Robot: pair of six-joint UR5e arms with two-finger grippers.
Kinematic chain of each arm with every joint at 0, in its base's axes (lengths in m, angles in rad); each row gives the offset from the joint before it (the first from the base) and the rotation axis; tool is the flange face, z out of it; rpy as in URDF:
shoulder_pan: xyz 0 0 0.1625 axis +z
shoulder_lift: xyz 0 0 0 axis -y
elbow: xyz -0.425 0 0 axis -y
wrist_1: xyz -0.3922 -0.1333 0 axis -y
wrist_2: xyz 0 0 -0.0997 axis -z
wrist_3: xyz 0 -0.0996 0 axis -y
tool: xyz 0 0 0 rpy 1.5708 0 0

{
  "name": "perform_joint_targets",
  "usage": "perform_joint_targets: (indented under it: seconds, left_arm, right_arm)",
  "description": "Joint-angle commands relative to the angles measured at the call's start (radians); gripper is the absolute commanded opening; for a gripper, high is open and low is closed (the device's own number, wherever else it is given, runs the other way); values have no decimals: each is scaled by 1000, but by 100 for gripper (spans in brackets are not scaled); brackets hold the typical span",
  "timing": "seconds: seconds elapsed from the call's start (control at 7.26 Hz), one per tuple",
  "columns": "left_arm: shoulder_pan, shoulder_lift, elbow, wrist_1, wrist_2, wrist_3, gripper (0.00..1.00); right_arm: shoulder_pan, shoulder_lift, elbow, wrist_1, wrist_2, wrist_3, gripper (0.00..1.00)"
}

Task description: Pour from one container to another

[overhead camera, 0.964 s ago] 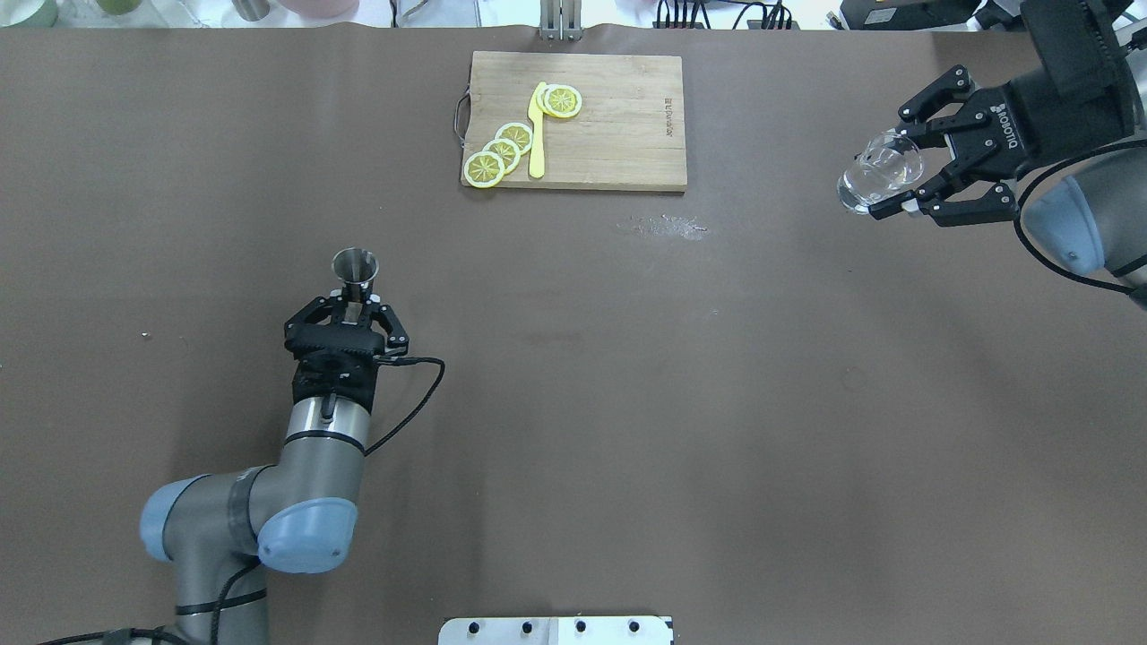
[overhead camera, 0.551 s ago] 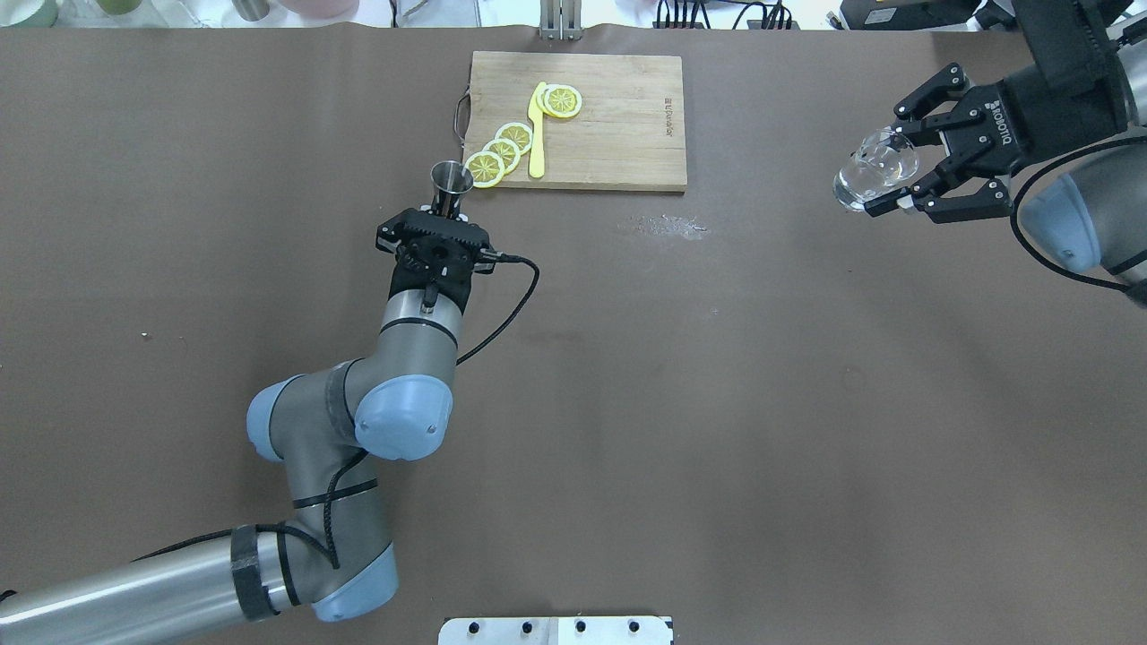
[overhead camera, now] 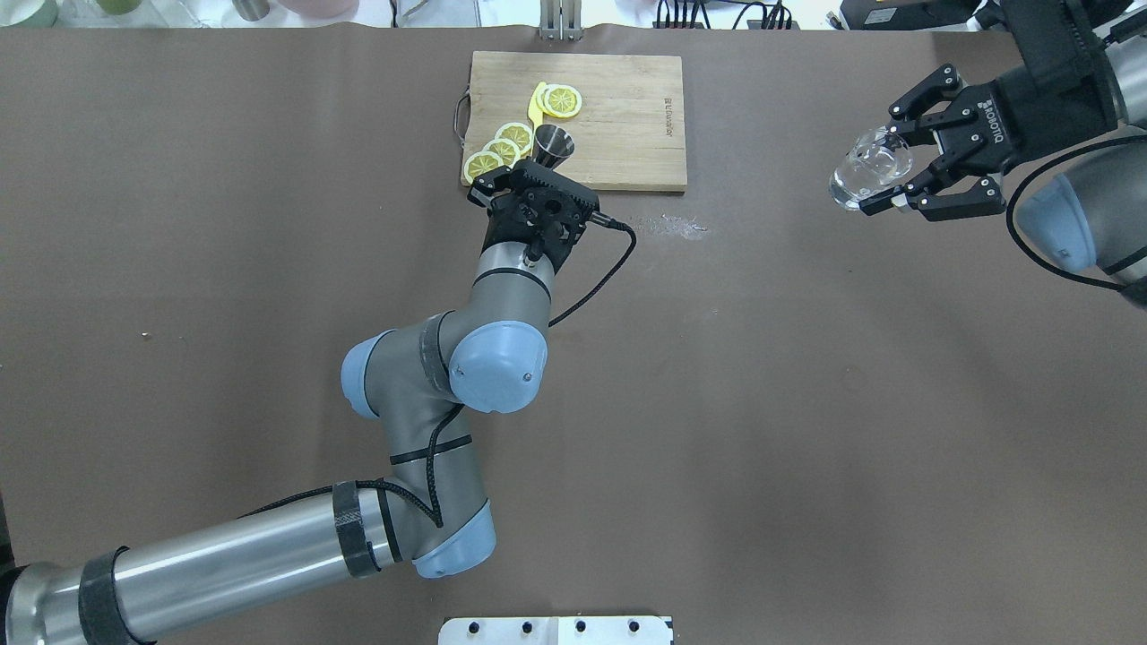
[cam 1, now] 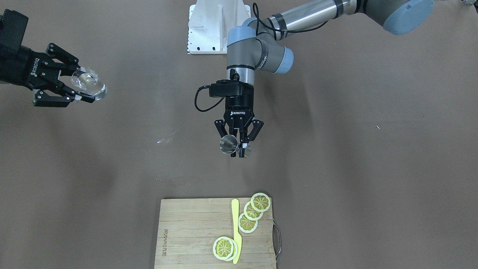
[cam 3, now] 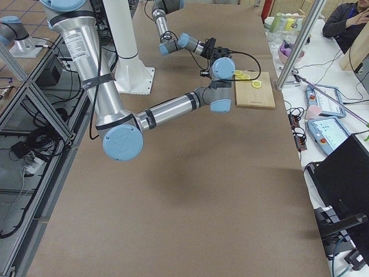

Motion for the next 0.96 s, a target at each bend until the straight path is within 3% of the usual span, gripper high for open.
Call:
perform_joint_targets:
  seconds: [0.0, 0.14, 0.28, 0.83]
  left_arm:
    - [5, -13, -46, -1, -143, 7, 0]
    - [5, -13, -54, -2, -202, 15, 0]
    - [10, -14, -62, -16, -202, 15, 0]
    - [8, -19, -7, -45, -285, 16, 0]
  right_arm:
    - [-2, 0, 5, -3, 3, -1, 0]
    - [-4, 13, 5, -6, 3, 7, 0]
    - [-10, 18, 8, -33, 3, 12, 0]
    - [-18, 44, 63, -268, -58, -107, 0]
